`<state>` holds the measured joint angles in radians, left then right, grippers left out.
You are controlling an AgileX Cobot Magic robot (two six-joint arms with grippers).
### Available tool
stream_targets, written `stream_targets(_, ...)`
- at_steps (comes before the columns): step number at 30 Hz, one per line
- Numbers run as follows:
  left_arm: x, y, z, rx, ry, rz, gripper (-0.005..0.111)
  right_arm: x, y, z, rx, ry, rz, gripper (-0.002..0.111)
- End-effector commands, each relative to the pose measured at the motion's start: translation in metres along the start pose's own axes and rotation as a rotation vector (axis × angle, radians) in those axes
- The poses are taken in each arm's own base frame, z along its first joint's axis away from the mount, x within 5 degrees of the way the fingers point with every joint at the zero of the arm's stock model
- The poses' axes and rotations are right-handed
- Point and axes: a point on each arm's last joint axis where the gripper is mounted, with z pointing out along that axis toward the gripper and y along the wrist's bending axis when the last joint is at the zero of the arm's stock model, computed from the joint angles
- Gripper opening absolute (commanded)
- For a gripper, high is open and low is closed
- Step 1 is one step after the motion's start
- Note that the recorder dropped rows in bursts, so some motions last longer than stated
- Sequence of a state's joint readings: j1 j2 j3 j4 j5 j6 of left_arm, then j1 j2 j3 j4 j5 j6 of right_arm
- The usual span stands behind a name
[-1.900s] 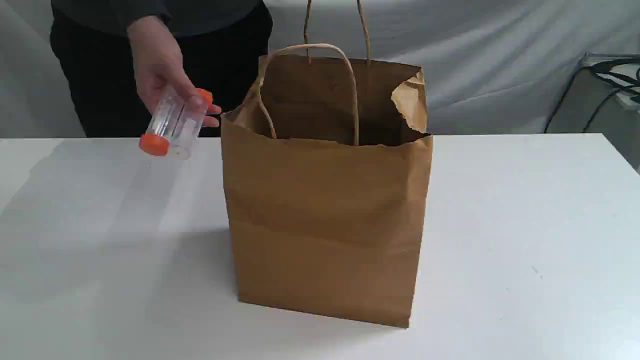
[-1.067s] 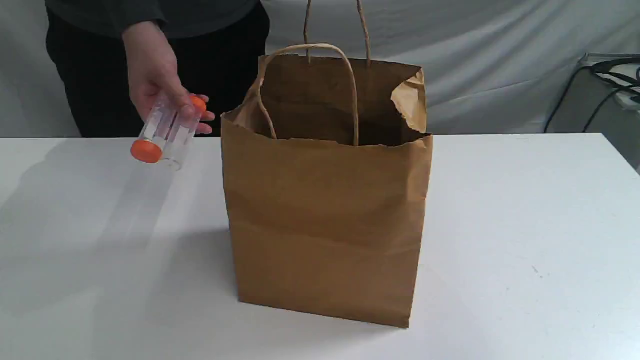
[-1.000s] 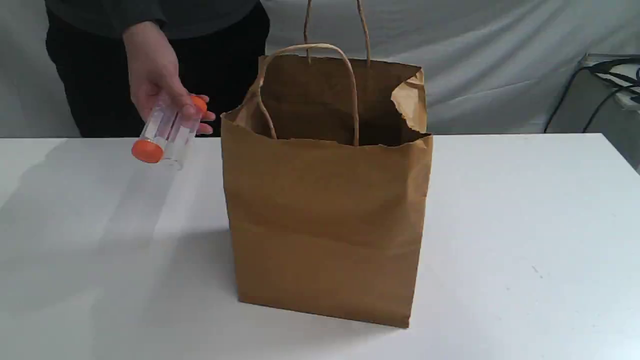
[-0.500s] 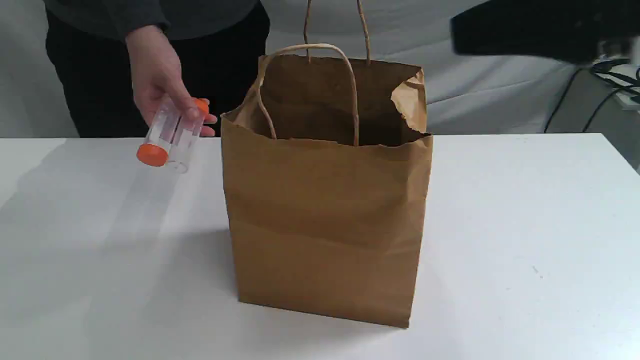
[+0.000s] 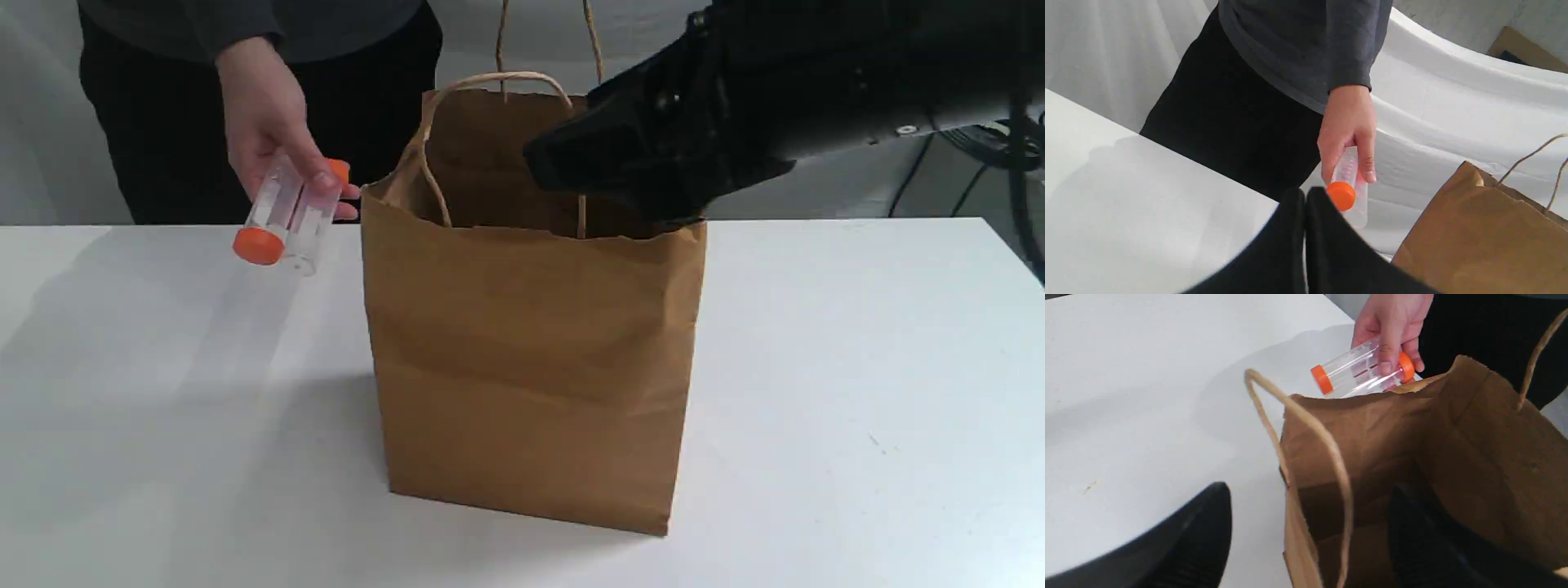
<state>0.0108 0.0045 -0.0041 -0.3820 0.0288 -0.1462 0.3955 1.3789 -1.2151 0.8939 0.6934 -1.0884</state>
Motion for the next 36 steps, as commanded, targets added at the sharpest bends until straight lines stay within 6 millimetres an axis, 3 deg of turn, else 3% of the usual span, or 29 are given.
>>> stream_targets(1,0.001,0.001,0.000,-0.001,-0.003,-0.006,0.000,-0.002,-0.005,0.004,0.046,-0.019,-0.010,0.057)
stream_targets(15,0.001,0.001,0.000,-0.001,-0.003,-0.006,0.000,0.010,-0.014,0.028,0.041,0.022,0.028,0.050)
stream_targets(17,0.001,0.001,0.000,-0.001,-0.003,-0.006,0.000,0.010,-0.014,0.028,0.041,0.022,0.028,0.041)
stream_targets(21,0.001,0.001,0.000,-0.001,-0.003,-0.006,0.000,0.010,-0.014,0.028,0.041,0.022,0.028,0.000)
stream_targets(31,-0.005,-0.002,-0.001,0.010,-0.034,-0.074,0.000,0.010,-0.014,0.028,0.043,0.021,0.028,0.000)
stream_targets(36,-0.035,-0.028,-0.003,0.042,0.067,-0.054,0.000,0.010,-0.014,0.028,0.043,0.021,0.028,0.000)
